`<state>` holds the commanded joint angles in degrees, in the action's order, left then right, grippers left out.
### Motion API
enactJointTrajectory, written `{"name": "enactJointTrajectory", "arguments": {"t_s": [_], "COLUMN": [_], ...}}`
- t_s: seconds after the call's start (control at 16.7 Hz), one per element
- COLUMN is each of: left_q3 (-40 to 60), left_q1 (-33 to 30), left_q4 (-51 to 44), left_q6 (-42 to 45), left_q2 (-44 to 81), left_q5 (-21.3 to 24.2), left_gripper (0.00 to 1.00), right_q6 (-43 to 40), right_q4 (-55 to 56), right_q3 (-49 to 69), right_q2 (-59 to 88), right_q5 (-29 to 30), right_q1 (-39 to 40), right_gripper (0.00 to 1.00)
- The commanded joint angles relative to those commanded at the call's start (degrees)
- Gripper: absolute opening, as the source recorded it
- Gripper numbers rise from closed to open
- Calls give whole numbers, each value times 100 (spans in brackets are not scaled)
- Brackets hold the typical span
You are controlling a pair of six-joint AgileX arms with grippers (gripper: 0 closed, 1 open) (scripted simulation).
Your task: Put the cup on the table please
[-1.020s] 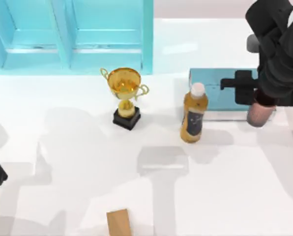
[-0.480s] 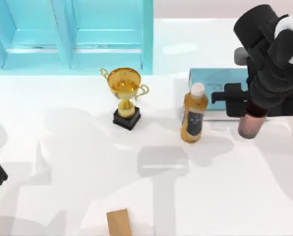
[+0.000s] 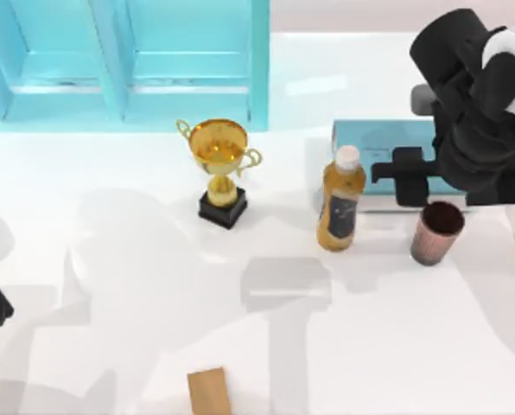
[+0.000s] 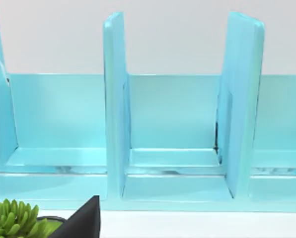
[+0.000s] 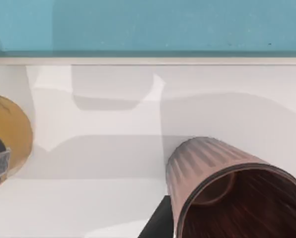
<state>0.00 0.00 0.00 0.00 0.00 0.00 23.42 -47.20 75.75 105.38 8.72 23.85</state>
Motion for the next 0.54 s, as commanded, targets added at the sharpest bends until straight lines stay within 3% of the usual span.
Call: {"name": "enactJointTrajectory", "arguments": {"t_s": [0.18,0.54], "left_q3": [0,0], "left_q1": [0,0], "left_q4": [0,0], "left_q6": [0,0], "left_q2": [0,0], "left_q5": [0,0], "left_gripper": [100,100], "right_q6": [0,0], "right_q4": [0,0], "right_q3": [0,0], "right_q2": [0,0], "right_q5": [0,0], "right_q1": [0,0], "right_gripper": [98,100]}}
